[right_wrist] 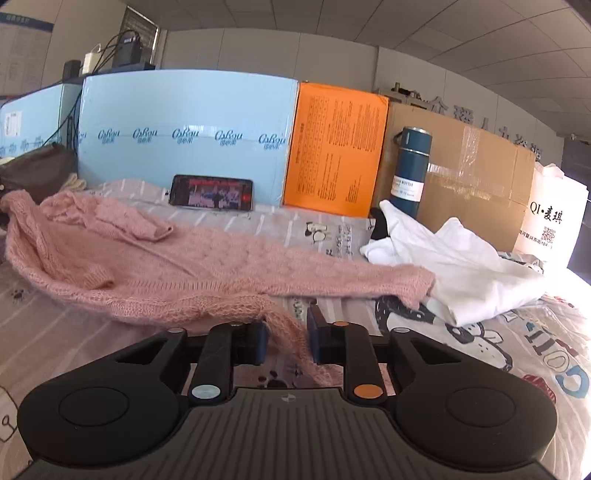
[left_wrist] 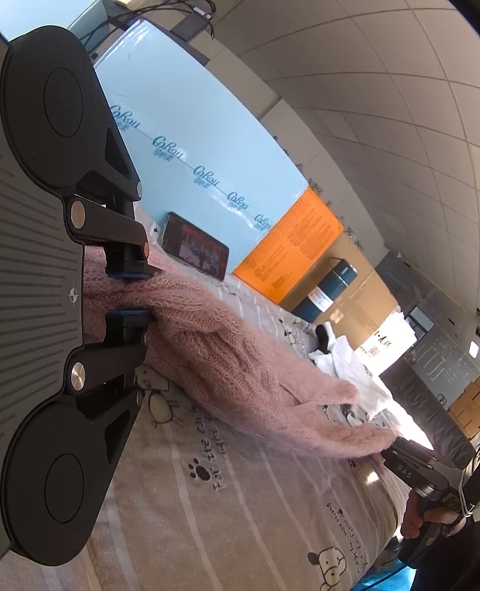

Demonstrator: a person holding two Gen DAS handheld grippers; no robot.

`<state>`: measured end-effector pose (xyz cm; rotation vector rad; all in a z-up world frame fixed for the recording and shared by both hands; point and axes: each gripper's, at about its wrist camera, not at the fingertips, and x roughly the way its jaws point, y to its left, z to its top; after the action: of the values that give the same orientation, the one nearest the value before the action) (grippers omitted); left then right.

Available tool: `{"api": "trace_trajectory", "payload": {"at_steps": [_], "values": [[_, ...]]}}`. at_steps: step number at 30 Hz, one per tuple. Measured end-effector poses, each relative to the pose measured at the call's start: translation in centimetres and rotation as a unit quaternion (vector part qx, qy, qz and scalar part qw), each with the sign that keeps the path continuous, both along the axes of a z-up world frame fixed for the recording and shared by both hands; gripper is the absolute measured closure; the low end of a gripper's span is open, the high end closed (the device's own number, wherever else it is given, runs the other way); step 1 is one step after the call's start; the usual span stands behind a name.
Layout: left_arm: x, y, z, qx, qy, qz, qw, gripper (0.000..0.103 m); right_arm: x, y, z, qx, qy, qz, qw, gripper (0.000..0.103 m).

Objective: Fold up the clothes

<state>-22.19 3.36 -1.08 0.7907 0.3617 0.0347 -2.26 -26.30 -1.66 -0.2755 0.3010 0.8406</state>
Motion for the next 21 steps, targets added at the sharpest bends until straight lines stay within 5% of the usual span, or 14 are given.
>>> {"api": "trace_trajectory", "payload": {"at_steps": [5,9,14,16,18,21], "values": [[2.0,1.9,1.1,-0.011,-0.001,0.018,0.9998,0.09,3.2,2.0,1.8,0.05,0.007,0.006,0.999,0.088],[4.0,3.7,1.4,-0.026,0.026,0.028,0.9989,0.089,6.2,4.6,2.1,0.038,0.023,0.004,0.999,0.088],[6.6,6.9,1.7,-0.095,0.074,0.036,0.992,0.078,9.3,7.0,1.5,0.019,0.051,-0.008,0.998,0.086],[7.2,8.1,1.9,-0.143,0.072,0.038,0.9864,0.064,10.3,7.6,1.2,0.023,0.064,-0.026,0.997,0.062],[7.6,9.3,2.3,-0.206,0.06,0.027,0.9765,0.045,11.1,7.9,1.0,0.048,0.083,-0.045,0.994,0.058],[8.2,10.9,2.2,-0.28,0.048,0.02,0.9586,0.039,11.8,7.7,0.6,0.088,0.101,-0.063,0.989,0.042]]}}
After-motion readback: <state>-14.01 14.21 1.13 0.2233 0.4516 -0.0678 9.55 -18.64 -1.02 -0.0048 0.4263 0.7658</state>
